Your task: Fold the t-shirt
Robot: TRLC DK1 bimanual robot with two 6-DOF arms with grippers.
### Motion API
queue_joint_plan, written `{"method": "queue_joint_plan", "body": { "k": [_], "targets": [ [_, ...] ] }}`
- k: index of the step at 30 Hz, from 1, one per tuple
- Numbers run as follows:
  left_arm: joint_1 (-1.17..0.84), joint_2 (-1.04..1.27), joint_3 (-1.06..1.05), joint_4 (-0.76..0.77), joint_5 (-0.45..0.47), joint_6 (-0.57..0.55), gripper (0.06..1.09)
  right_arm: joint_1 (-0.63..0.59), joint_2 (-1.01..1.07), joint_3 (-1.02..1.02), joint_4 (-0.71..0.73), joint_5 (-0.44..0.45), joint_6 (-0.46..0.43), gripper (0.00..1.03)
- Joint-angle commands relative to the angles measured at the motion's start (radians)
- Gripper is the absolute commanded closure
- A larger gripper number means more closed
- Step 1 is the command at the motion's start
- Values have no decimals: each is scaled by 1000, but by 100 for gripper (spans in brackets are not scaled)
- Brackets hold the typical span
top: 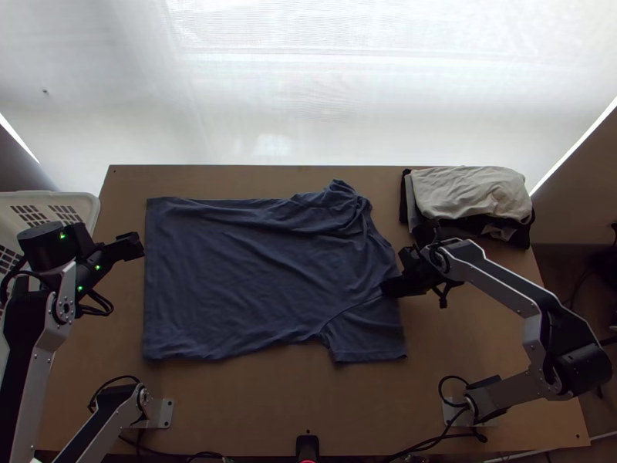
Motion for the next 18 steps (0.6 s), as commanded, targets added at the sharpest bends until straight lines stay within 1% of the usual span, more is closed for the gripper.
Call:
{"method": "queue_joint_plan", "body": {
  "k": [1, 3, 4, 6, 7, 8, 11, 14, 18],
  "targets": [
    [31, -3, -14, -57, 3, 16, 10, -4, -14, -19, 76, 60, 11, 100],
    [77, 0, -47, -88, 9, 57, 11, -18, -27, -21, 80, 60, 9, 100],
    [108, 11, -70, -116, 23, 97, 11, -23, -36, -21, 83, 61, 9, 100],
    [180, 49, -92, -205, 116, 163, 11, -26, -47, -18, 83, 61, 8, 100],
    [211, 65, -103, -240, 159, 179, 11, -27, -53, -18, 83, 61, 8, 100],
    [223, 77, -115, -274, 184, 189, 11, -29, -56, -18, 83, 61, 6, 100],
    [201, 89, -155, -366, 188, 222, 11, -30, -57, -16, 83, 61, 6, 100],
    [145, 86, -190, -439, 168, 243, 11, -26, -59, -11, 83, 61, 8, 100],
    [128, 92, -213, -443, 158, 257, 11, -21, -60, -4, 83, 61, 11, 100]
  ]
}}
